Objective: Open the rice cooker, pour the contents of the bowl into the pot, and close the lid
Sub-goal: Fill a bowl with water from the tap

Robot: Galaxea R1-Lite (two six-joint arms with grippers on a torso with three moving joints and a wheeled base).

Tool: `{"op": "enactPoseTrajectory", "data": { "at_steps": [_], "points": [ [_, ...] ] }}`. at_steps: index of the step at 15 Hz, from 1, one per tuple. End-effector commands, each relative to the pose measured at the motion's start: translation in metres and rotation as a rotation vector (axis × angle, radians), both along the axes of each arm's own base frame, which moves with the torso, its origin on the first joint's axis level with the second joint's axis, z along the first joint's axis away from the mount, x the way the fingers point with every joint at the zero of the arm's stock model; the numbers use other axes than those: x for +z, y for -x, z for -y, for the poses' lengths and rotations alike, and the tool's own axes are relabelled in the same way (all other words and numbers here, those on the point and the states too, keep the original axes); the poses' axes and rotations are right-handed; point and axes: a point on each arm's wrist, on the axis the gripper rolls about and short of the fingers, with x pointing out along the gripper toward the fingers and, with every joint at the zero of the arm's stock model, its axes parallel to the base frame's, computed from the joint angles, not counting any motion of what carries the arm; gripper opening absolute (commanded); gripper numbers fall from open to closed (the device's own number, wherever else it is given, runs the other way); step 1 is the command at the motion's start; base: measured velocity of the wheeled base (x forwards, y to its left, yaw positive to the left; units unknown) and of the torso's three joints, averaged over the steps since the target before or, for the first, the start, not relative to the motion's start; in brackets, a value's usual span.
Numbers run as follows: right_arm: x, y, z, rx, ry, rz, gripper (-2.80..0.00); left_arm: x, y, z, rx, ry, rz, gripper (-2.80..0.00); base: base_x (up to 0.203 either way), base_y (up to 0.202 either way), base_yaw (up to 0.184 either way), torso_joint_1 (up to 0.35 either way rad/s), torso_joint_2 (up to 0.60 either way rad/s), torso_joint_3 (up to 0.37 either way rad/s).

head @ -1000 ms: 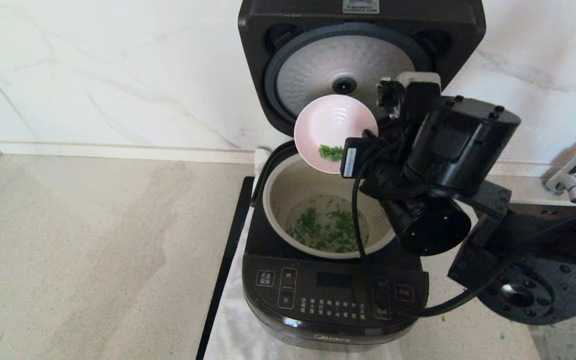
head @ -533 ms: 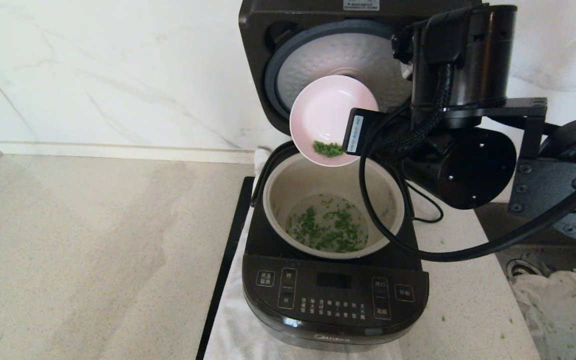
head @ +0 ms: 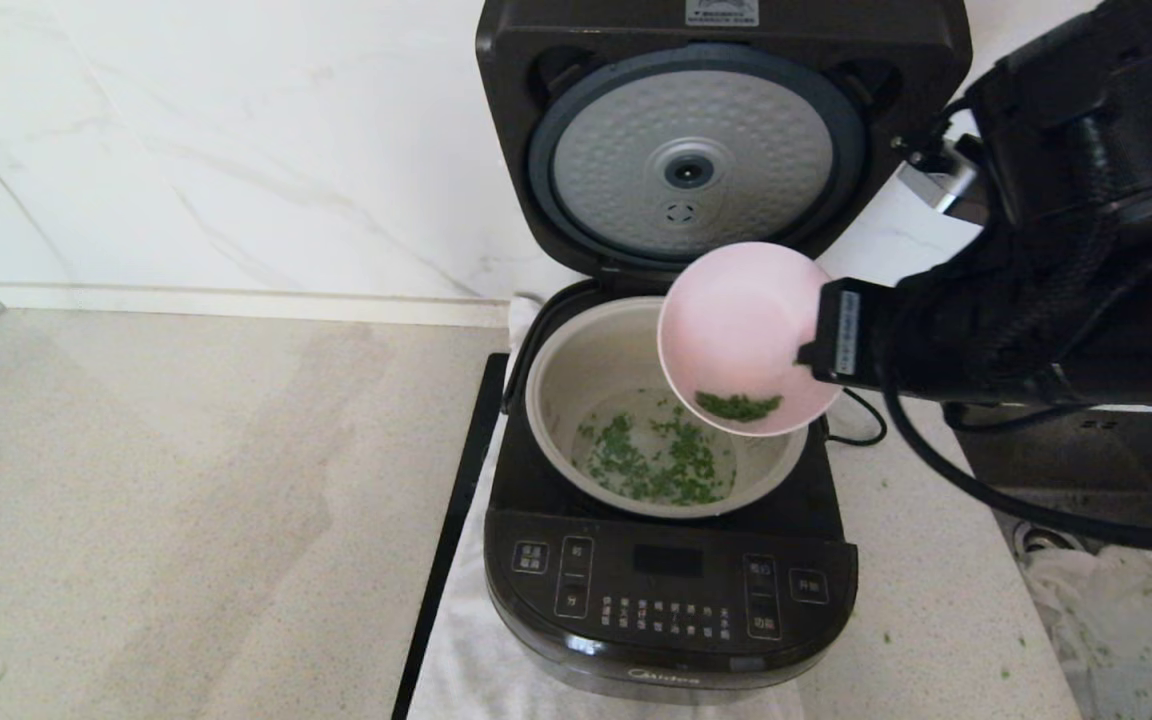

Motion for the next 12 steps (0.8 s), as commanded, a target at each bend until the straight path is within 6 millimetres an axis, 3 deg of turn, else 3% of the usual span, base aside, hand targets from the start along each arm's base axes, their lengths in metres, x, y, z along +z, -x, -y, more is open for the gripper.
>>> {"op": "enactPoseTrajectory", "data": {
  "at_steps": [1, 6, 12],
  "points": [
    [0.013, 0.018, 0.047, -0.043, -0.039, -0.055, -2.8, 0.0, 0.0, 0.0, 0.0, 0.0, 0.001, -2.8, 0.0, 0.0, 0.0, 0.0, 0.0, 0.0],
    [-0.001, 0.032, 0.123, -0.199, -0.05, -0.151, -2.8, 0.0, 0.0, 0.0, 0.0, -0.001, 0.001, -2.8, 0.0, 0.0, 0.0, 0.0, 0.0, 0.0],
    [-0.038, 0.016, 0.236, -0.57, -0.133, -0.302, -2.8, 0.0, 0.0, 0.0, -0.001, -0.001, 0.001, -2.8, 0.0, 0.0, 0.0, 0.0, 0.0, 0.0]
  ]
}}
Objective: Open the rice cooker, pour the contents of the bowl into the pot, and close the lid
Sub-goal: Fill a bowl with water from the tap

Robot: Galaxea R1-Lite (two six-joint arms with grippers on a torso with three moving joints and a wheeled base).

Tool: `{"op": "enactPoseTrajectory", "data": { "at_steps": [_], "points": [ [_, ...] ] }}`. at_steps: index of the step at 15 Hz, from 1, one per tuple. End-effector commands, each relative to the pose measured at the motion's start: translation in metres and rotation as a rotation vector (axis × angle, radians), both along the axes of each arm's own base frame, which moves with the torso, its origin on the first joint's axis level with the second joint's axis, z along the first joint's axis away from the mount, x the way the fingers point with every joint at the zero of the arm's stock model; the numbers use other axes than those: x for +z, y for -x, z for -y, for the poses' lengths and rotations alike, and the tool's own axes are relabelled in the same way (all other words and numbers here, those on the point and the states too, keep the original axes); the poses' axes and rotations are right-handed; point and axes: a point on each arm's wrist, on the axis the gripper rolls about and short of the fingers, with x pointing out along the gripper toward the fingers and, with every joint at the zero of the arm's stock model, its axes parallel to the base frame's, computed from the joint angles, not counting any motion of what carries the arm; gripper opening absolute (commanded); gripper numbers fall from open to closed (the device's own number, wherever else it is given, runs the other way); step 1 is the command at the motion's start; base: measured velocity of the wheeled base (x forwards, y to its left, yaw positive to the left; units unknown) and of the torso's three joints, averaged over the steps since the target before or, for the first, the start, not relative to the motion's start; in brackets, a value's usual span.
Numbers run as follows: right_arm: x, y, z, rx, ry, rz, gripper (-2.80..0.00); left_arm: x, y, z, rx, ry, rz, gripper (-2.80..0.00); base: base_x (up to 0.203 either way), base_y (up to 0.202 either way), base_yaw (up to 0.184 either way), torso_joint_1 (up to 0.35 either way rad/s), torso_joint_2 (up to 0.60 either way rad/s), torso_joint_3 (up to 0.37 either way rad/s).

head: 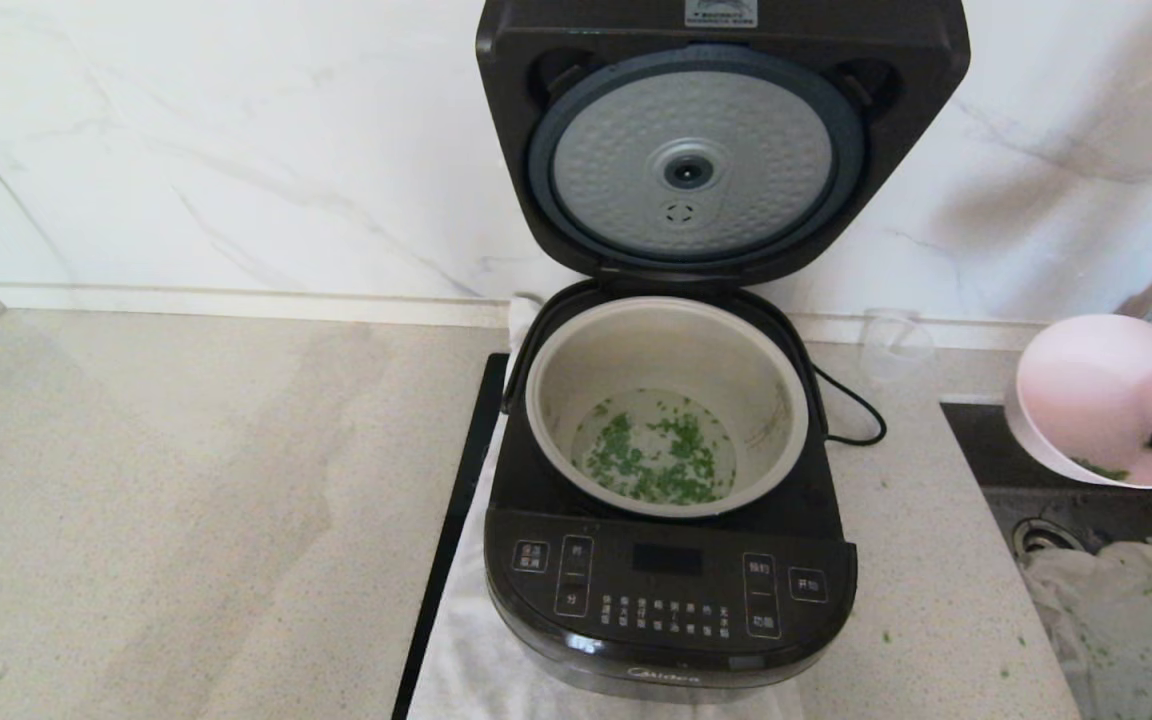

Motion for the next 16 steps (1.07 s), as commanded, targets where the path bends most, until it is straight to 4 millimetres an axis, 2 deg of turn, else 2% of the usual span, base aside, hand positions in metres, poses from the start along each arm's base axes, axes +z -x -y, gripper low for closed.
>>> {"op": "enactPoseTrajectory", "data": {
  "at_steps": [1, 4, 7, 12, 16],
  "points": [
    [-0.024, -0.009, 0.053, -0.168, -0.069, -0.092, -2.8, 0.0, 0.0, 0.0, -0.001, -0.001, 0.001, -2.8, 0.0, 0.0, 0.0, 0.0, 0.0, 0.0],
    [-0.063, -0.017, 0.122, -0.316, -0.185, -0.18, -2.8, 0.0, 0.0, 0.0, -0.001, -0.001, 0.001, -2.8, 0.0, 0.0, 0.0, 0.0, 0.0, 0.0],
    [-0.096, -0.009, 0.177, -0.419, -0.299, -0.216, -2.8, 0.0, 0.0, 0.0, 0.0, 0.0, 0.001, -2.8, 0.0, 0.0, 0.0, 0.0, 0.0, 0.0],
    [-0.143, 0.006, 0.247, -0.511, -0.475, -0.217, -2.8, 0.0, 0.0, 0.0, 0.001, -0.001, 0.001, -2.8, 0.0, 0.0, 0.0, 0.0, 0.0, 0.0],
    [-0.158, 0.007, 0.282, -0.541, -0.536, -0.177, -2.8, 0.0, 0.0, 0.0, 0.001, -0.001, 0.001, -2.8, 0.0, 0.0, 0.0, 0.0, 0.0, 0.0]
  ]
}}
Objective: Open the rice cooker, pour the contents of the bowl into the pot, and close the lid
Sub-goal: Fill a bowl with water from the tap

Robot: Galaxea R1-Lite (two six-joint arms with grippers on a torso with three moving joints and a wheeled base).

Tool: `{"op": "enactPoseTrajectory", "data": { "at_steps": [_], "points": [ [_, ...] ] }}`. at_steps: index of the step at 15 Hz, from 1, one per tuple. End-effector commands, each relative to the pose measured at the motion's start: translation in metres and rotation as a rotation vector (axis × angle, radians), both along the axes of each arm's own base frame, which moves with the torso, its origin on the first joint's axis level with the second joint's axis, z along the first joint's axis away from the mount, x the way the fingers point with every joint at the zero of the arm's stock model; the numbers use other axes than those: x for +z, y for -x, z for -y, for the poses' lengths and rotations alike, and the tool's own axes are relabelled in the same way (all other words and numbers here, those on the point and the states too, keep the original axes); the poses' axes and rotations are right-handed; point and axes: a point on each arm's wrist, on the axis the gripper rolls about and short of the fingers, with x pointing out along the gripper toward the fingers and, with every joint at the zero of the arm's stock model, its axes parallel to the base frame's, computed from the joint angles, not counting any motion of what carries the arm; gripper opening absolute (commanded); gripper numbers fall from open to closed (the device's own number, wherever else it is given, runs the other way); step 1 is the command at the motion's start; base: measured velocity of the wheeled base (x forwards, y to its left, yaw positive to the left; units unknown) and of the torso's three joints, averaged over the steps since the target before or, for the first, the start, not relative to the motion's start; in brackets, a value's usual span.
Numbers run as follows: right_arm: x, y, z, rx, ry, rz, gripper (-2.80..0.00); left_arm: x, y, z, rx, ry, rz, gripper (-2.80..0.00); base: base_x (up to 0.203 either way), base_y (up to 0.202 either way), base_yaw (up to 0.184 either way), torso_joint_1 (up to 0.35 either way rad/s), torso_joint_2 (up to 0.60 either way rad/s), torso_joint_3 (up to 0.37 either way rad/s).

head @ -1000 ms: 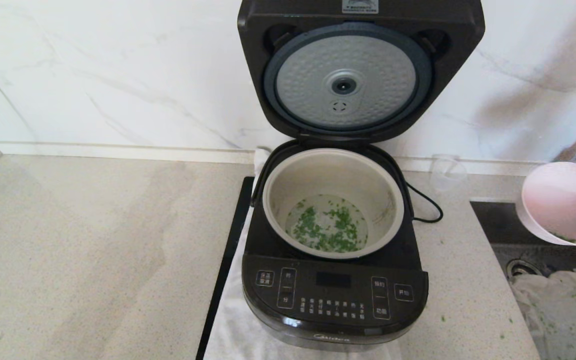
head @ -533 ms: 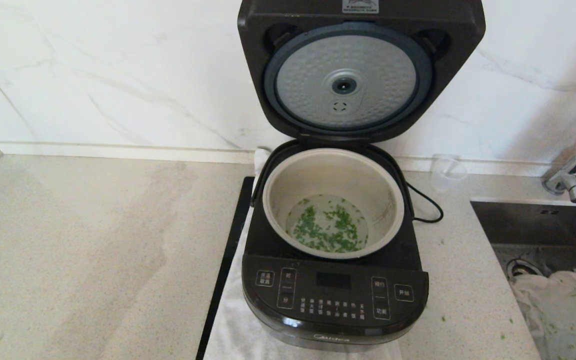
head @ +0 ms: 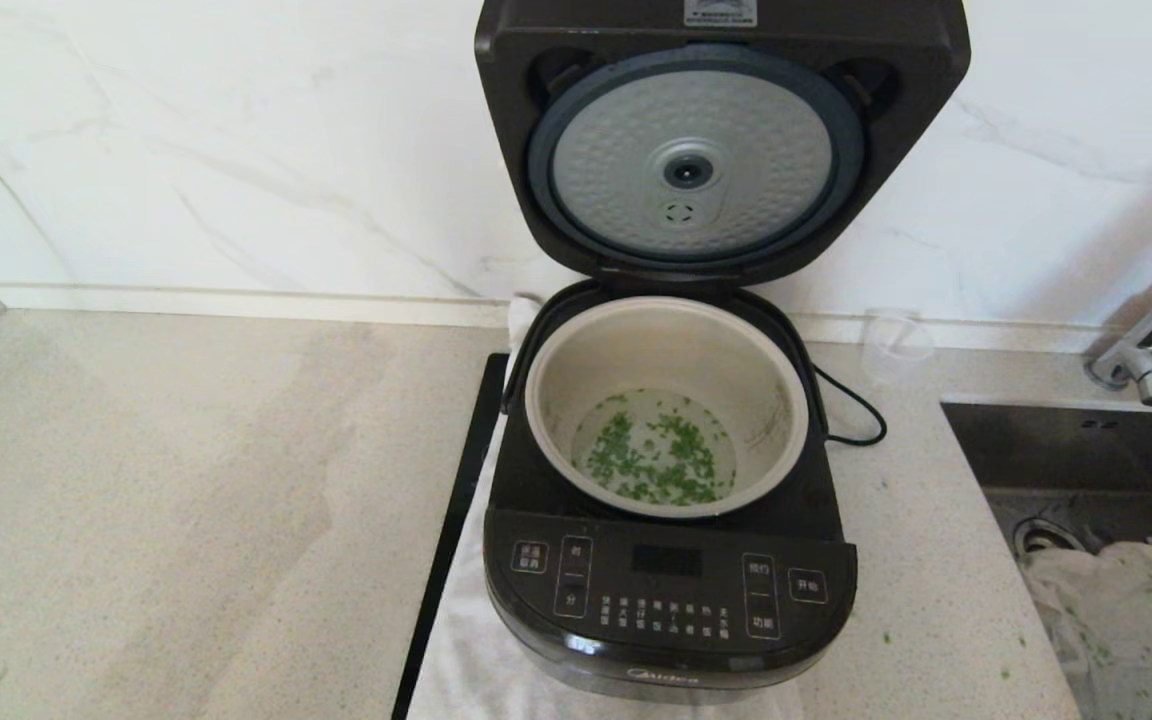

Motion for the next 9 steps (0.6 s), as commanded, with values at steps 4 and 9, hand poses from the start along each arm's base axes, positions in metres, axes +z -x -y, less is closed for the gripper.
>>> {"op": "enactPoseTrajectory", "data": {
  "at_steps": [4, 9],
  "points": [
    [-0.027, -0.008, 0.04, -0.066, -0.069, 0.009, -2.8, 0.0, 0.0, 0.0, 0.001, -0.001, 0.001, -2.8, 0.0, 0.0, 0.0, 0.0, 0.0, 0.0],
    [-0.031, -0.009, 0.052, -0.067, -0.081, 0.051, -2.8, 0.0, 0.0, 0.0, -0.001, -0.001, 0.001, -2.8, 0.0, 0.0, 0.0, 0.0, 0.0, 0.0]
  ]
}}
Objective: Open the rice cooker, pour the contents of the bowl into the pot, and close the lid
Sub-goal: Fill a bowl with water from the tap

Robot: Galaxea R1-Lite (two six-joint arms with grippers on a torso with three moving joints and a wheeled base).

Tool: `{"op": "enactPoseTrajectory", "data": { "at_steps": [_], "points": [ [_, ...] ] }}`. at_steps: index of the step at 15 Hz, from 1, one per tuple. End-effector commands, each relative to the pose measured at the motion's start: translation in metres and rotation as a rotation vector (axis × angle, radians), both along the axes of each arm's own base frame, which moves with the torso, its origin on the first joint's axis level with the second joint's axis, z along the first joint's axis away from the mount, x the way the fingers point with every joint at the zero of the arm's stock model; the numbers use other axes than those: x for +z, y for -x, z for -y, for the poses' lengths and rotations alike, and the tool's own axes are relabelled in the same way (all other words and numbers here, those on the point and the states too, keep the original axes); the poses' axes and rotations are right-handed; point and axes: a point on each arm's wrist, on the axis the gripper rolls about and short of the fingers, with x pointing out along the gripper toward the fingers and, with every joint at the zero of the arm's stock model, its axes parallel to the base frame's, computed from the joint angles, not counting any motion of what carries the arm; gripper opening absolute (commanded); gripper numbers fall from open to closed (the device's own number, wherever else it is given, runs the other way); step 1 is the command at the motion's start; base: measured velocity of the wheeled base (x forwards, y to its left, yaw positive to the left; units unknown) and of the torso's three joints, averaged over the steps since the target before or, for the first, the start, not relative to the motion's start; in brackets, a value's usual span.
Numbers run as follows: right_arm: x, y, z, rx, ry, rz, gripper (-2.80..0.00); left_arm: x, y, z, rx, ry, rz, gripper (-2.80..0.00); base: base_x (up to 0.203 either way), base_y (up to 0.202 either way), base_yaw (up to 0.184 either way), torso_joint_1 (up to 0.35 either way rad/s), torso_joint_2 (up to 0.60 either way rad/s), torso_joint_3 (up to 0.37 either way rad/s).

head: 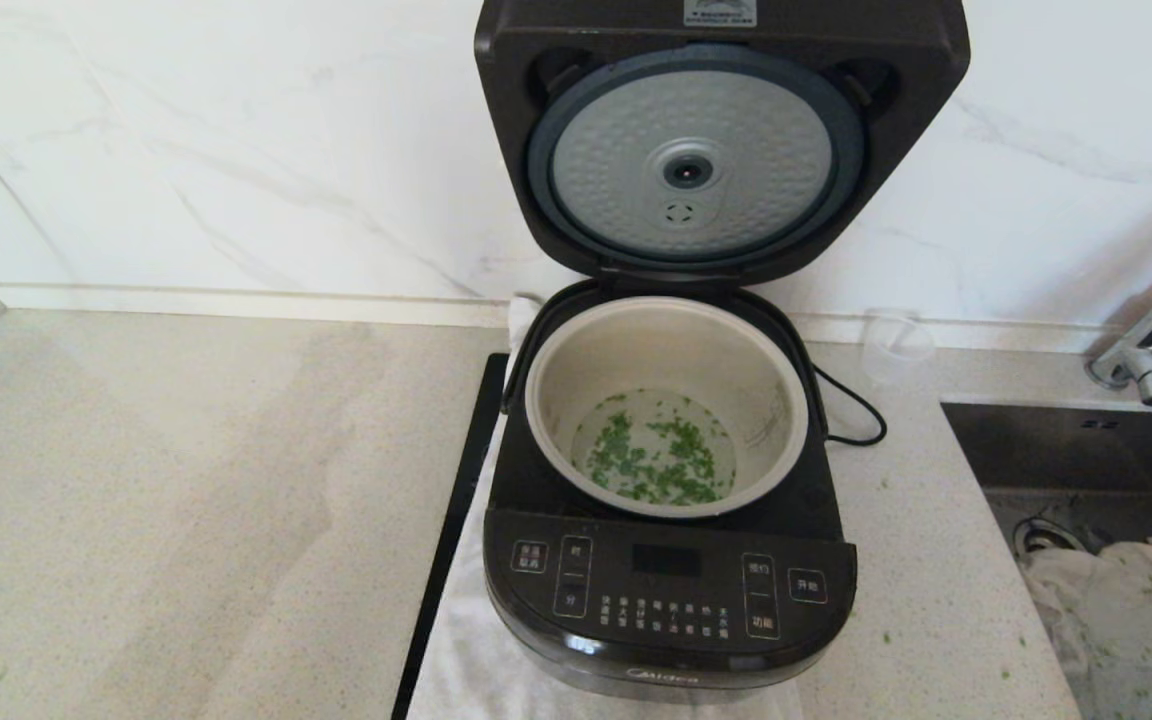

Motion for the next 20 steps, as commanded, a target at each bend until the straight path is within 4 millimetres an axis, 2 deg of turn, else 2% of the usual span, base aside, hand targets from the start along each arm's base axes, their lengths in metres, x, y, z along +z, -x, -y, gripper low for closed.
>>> {"op": "enactPoseTrajectory", "data": {
  "at_steps": [1, 4, 14, 17, 20],
  "points": [
    [-0.005, -0.003, 0.006, -0.004, -0.007, 0.003, -2.8, 0.0, 0.0, 0.0, 0.0, -0.001, 0.001, -2.8, 0.0, 0.0, 0.0, 0.0, 0.0, 0.0],
    [-0.002, -0.008, 0.015, -0.046, -0.016, 0.018, -2.8, 0.0, 0.0, 0.0, 0.0, -0.001, 0.001, -2.8, 0.0, 0.0, 0.0, 0.0, 0.0, 0.0],
    [0.016, -0.008, 0.001, -0.022, -0.028, 0.009, -2.8, 0.0, 0.0, 0.0, 0.001, -0.001, 0.001, -2.8, 0.0, 0.0, 0.0, 0.0, 0.0, 0.0],
    [0.029, -0.013, -0.017, 0.012, -0.016, 0.01, -2.8, 0.0, 0.0, 0.0, 0.001, -0.001, 0.001, -2.8, 0.0, 0.0, 0.0, 0.0, 0.0, 0.0],
    [0.049, -0.017, -0.054, 0.114, 0.035, 0.011, -2.8, 0.0, 0.0, 0.0, 0.0, -0.001, 0.001, -2.8, 0.0, 0.0, 0.0, 0.0, 0.0, 0.0]
  ]
}}
